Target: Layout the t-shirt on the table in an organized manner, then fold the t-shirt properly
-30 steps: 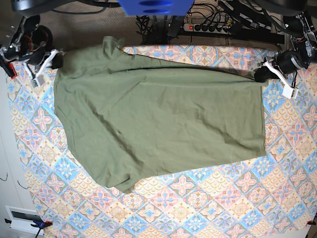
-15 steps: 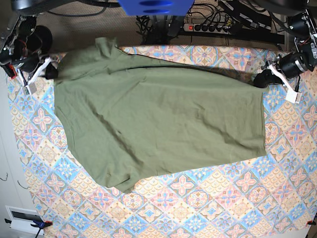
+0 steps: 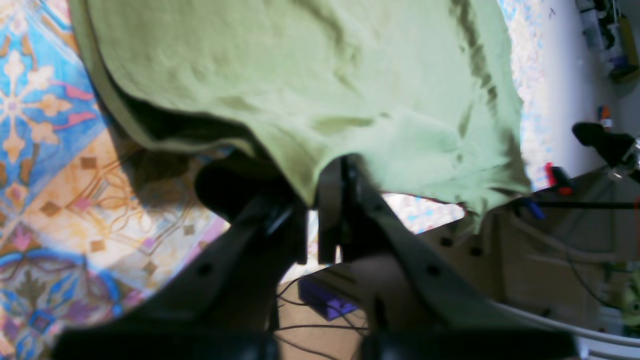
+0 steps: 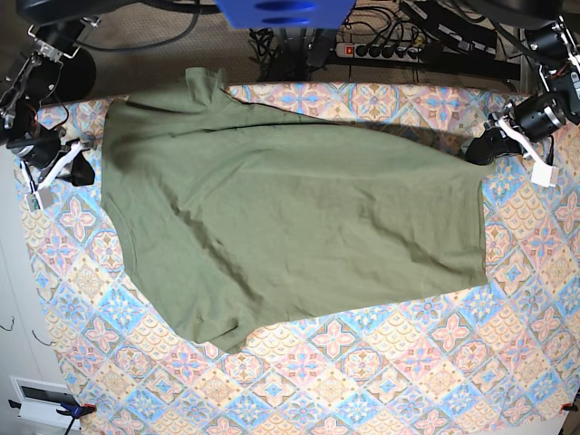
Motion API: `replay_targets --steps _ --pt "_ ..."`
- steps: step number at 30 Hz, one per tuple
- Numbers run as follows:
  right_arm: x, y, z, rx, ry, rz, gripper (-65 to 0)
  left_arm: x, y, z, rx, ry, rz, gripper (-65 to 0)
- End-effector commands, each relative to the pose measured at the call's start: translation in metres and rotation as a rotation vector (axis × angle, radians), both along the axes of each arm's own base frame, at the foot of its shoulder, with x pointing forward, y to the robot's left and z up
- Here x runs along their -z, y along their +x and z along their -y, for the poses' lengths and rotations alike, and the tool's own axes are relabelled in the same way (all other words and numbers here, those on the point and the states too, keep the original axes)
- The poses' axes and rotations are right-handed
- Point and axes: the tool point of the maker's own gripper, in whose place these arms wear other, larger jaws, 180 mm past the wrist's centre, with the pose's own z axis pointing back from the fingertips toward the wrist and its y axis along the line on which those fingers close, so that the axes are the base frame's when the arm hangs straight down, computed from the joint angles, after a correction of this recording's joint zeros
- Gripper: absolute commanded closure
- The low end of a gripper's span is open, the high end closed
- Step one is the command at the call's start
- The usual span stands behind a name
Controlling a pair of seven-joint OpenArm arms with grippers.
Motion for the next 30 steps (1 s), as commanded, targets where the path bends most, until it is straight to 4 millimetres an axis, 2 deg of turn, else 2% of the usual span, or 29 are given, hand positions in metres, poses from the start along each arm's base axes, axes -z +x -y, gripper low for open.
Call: replay_targets --steps 1,2,4,10,13,18,25,30 --pt "-0.012 0.006 0.005 -0.006 -0.014 0.039 -4.5 -0.005 0.003 -0.006 0.003 0.034 0.015 0.0" --pt "-0.009 0.001 0.005 -0.006 -0.016 0.020 -4.6 -0.002 0.002 -0.009 -0.001 0.056 0.002 0.0" --pt "0.001 -0.012 0.005 -0.006 -0.015 -0.020 -5.4 0.003 0.000 -0.014 -0.009 0.088 -0.019 -4.7" --pt "0.018 -0.038 0.008 -0.002 -0.031 -0.101 -12.1 0.012 -0.006 -0.026 -0.024 0.161 -0.062 -30.4" --pt "0.022 -0.045 0.011 0.002 -0.047 -0.126 -12.2 0.020 -0.012 -0.032 -0.031 0.200 -0.094 -38.7" --pt "0.022 -0.046 0.009 -0.003 -0.051 -0.127 -12.2 0.041 -0.038 -0.042 -0.032 0.277 -0.201 -40.2" --pt "0.022 -0.046 0.009 -0.006 -0.050 -0.128 -12.2 0.086 -0.068 -0.055 -0.122 0.208 -0.356 -40.2" --pt "0.022 -0.046 0.008 -0.007 -0.050 -0.127 -12.2 0.094 -0.064 -0.045 -0.148 0.152 -0.350 -40.2"
